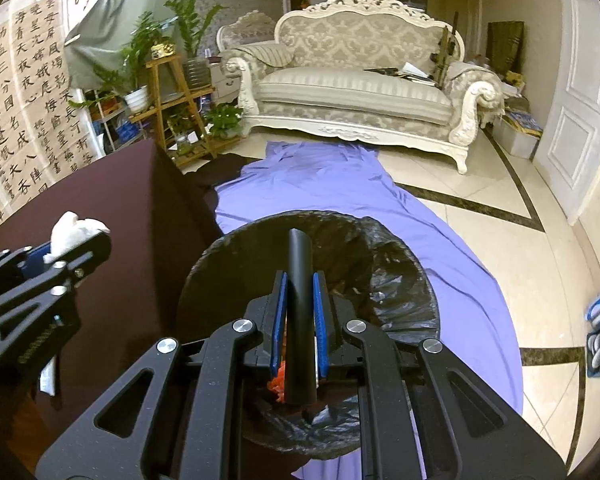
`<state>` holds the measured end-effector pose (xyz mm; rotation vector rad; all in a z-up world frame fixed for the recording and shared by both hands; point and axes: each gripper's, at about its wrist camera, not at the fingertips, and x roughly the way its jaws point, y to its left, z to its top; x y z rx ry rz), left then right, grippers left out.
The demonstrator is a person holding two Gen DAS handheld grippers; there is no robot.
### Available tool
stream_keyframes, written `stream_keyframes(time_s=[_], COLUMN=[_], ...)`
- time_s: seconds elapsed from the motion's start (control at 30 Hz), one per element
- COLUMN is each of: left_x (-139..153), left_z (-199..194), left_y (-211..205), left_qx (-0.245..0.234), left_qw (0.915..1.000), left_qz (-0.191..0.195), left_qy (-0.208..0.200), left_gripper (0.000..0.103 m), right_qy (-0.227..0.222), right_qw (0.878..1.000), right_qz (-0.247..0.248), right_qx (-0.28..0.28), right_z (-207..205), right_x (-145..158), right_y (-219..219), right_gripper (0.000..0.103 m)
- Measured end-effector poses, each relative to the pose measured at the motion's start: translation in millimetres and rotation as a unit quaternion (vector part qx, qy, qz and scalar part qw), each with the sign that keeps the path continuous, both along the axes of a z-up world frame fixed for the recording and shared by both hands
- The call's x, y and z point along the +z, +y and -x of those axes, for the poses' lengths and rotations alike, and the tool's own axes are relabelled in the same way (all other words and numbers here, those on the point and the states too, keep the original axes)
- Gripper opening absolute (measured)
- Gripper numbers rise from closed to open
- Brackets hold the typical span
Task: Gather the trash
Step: 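Carry the tissue ball and black tube over the bin and open both grippers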
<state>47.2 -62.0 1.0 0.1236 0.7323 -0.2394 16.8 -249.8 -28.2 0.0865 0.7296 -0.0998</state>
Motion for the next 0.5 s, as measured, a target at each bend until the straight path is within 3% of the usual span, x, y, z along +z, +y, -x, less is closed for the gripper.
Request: stream_keyframes(time_s=[0.5], left_x=[-12.3], left_z=[-17.1], left_y=[-40.0], left_qx=[-0.013], left_qw=[0.9995], left_qz=[-0.029], left_qy=[0.006], left_gripper=[0.032], right_qy=[0.007], right_qw=[1.0], right_qz=[-0.015], right_qx=[-0.027], right_z=[-8.9], right_x=[-13.5], right_y=[-28.6], right_gripper=[0.013])
